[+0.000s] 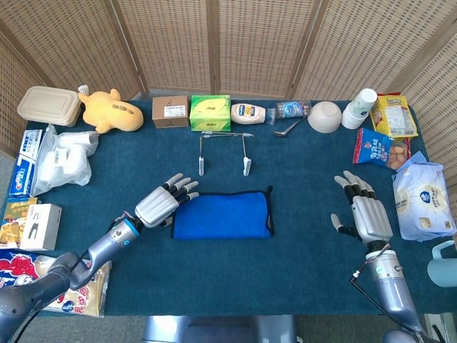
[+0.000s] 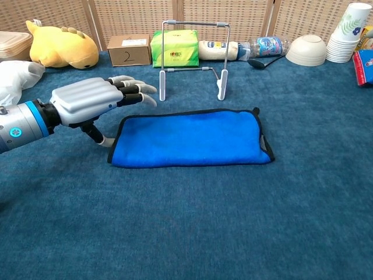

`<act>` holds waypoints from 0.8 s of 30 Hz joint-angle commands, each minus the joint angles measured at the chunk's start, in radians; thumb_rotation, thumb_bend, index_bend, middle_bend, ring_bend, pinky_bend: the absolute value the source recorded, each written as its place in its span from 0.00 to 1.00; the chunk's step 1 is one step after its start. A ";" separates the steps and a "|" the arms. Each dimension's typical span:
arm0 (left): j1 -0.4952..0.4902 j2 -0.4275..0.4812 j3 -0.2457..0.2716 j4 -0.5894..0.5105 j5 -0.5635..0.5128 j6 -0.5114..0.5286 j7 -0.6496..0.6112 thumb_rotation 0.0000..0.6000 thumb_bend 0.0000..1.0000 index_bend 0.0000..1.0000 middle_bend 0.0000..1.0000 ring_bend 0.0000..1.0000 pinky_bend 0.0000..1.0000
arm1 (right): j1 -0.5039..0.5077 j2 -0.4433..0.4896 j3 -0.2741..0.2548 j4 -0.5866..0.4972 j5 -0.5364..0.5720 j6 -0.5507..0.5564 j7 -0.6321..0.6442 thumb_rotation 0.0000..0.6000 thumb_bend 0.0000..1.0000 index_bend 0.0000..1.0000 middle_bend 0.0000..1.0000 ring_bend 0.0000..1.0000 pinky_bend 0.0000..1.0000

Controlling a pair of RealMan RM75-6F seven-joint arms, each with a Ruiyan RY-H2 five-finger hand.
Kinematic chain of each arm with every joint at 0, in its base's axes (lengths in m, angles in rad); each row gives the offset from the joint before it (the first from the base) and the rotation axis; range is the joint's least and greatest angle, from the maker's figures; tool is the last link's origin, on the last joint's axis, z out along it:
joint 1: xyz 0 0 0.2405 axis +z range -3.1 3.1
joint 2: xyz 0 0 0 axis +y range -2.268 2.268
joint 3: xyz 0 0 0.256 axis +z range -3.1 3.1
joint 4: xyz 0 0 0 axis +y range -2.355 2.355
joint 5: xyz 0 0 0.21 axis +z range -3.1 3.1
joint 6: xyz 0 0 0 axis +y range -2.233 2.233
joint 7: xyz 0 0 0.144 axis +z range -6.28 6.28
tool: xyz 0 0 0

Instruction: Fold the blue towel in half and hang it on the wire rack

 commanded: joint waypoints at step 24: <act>-0.030 -0.012 0.003 -0.015 -0.025 0.006 -0.087 1.00 0.41 0.40 0.13 0.00 0.00 | -0.021 0.019 0.014 -0.016 -0.001 0.019 0.011 1.00 0.37 0.10 0.02 0.00 0.00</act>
